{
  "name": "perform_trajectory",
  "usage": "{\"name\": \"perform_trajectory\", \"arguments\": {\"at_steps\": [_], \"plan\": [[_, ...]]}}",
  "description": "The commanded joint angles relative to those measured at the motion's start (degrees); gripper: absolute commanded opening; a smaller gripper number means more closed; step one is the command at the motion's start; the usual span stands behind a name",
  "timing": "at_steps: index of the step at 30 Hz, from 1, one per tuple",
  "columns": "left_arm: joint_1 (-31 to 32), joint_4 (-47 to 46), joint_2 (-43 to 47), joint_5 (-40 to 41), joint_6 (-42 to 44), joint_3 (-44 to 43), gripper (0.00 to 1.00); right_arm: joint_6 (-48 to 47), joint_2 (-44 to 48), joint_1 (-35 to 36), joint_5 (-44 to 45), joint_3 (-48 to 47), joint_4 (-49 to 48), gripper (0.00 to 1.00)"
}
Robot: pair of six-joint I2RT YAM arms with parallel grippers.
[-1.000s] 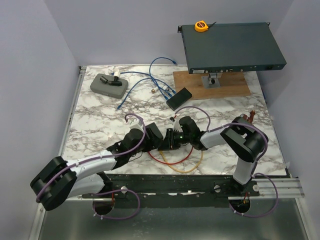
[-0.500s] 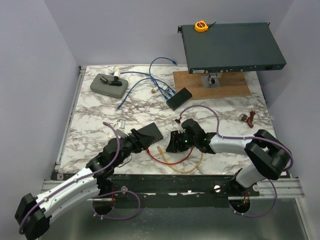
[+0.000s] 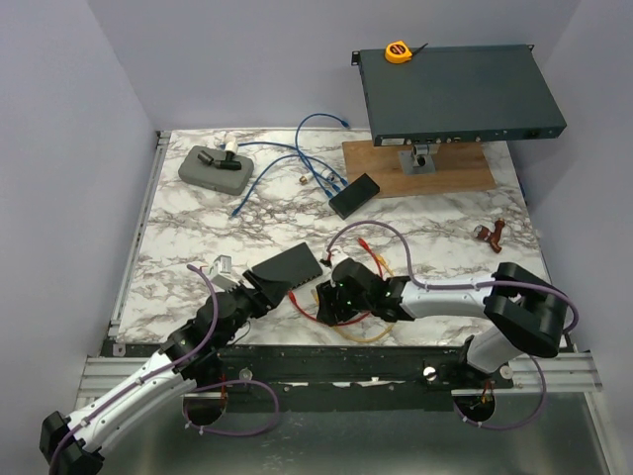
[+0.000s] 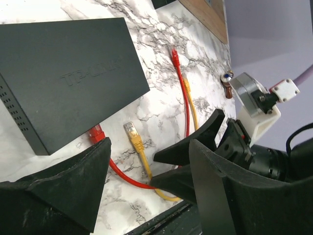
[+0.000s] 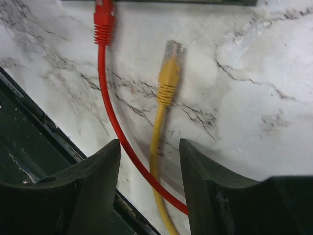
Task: Pull the plug from the switch port
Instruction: Pick up the connector from the center of the board.
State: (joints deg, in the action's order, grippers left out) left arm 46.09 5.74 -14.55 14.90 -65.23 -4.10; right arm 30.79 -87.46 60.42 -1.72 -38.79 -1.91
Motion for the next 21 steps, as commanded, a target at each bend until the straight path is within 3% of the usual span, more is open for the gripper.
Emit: {"name": "perform_trajectory", "arguments": {"at_steps": [1,6,17,21], "plan": [[-0.33,3.37,1.03,1.92,-0.87,-0.73,0.65,-0.98,-2.80,2.32,5.62,-1.71,1.82,0.55],[-0.37,5.08,1.43,2.63,-0.51,-1.26,0.65,-1.12,-5.31,3.62,9.89,-3.82,5.39,0.51],[-0.33,6.96,1.85,3.91,-0.51,-1.84,0.64,-1.34,-10.43,6.67,18.33,-7.07,12.37,0.24],[-0.35,7.20,1.32,4.13,-0.17,-2.31,0.64,-0.92,-10.77,7.03,20.18,-7.75,14.12,0.09]]}}
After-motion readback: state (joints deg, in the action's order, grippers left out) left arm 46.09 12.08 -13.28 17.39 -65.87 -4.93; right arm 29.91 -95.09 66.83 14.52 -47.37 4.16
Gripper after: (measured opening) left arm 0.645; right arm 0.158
